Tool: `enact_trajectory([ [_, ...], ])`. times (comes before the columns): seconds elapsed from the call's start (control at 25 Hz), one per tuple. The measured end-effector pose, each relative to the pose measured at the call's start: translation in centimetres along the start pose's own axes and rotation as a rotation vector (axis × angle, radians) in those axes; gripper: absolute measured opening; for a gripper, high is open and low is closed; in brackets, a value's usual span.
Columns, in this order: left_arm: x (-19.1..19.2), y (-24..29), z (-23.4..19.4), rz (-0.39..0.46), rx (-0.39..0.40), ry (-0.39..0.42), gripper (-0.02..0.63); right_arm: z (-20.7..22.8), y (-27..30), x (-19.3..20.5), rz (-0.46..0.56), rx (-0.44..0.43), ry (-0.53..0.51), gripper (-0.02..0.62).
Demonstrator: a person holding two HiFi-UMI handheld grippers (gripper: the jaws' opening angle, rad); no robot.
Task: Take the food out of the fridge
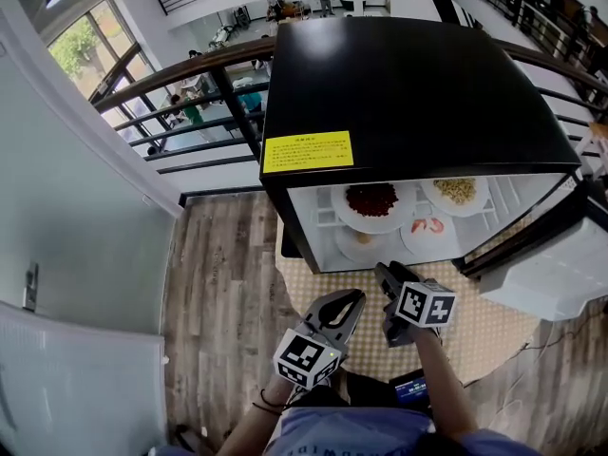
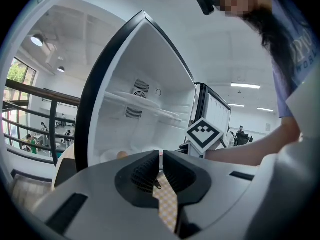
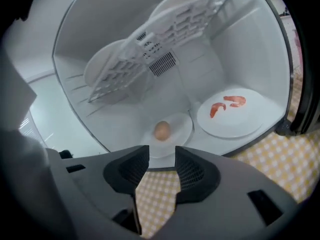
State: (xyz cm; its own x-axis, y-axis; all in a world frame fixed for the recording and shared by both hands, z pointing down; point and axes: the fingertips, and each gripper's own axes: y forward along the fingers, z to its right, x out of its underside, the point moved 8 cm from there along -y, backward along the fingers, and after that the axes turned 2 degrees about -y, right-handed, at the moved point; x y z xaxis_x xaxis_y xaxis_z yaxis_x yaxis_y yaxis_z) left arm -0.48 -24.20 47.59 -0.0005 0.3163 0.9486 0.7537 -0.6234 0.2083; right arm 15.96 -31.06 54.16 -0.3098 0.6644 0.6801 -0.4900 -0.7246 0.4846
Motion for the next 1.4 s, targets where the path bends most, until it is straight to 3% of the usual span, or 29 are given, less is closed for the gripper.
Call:
enact_trajectory([
  [0.24,0.1,-0.1,0.2,-0.003,0.006,-0.014,0.018,2.4,2.4,0.4,-0.014,0.085,0.174,0.167],
  [0.68,0.7,-1.2,-0.8,-0.014,-0.038,-0.057,0.020,2.4,3.9,-0.6,0.040,0.170,0.241,0.162],
  [0.8,0.9,-1.5,-0.9,-0.013,-0.032,-0.073,0.020,2.7,3.9,-0.5,0.038,0.210,0.238,0.081],
  [0.88,1.0,-1.7,-0.7,-0.016,-0.002,-0.085,0.036,2.9,3.8,-0.4,0.044,0.198,0.285,0.072],
  [1.0,1.6,-1.8,-0.6,-0.036,0.027,-0.107,0.123,3.0,3.6,-0.3,0.045,0.177,0.348,0.060],
  [1.2,2.6,-1.9,-0.8,-0.091,0.024,-0.121,0.126,3.0,2.1,0.4,0.024,0.173,0.376,0.054],
  [1.4,4.3,-0.8,-1.6,-0.162,0.069,-0.225,0.150,3.3,0.4,1.7,0.014,0.135,0.469,0.044],
])
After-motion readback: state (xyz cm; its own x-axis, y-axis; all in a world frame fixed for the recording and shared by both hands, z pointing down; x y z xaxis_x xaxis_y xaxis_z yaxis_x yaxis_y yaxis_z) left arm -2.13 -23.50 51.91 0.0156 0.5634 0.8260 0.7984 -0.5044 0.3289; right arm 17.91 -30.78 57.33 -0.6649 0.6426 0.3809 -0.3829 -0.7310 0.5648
